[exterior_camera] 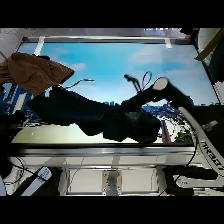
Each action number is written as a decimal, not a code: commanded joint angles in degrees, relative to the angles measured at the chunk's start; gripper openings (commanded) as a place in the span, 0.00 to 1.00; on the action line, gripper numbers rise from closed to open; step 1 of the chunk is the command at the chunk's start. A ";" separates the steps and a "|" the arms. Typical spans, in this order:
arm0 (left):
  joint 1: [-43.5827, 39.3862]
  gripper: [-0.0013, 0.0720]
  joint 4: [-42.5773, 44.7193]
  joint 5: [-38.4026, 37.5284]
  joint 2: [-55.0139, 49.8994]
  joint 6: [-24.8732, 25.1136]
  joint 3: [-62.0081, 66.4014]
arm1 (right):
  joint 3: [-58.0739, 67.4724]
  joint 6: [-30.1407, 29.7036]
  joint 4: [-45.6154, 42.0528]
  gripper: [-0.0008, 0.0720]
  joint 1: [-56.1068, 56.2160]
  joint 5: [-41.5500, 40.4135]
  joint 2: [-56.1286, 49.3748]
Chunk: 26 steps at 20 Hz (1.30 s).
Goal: Fold the clothes and pants, and hang the long-sleeved shirts on hangers.
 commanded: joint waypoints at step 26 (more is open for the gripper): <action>0.26 0.82 -20.98 10.12 -4.17 9.29 -0.74 | 21.77 10.99 -35.67 0.06 -31.08 16.48 14.69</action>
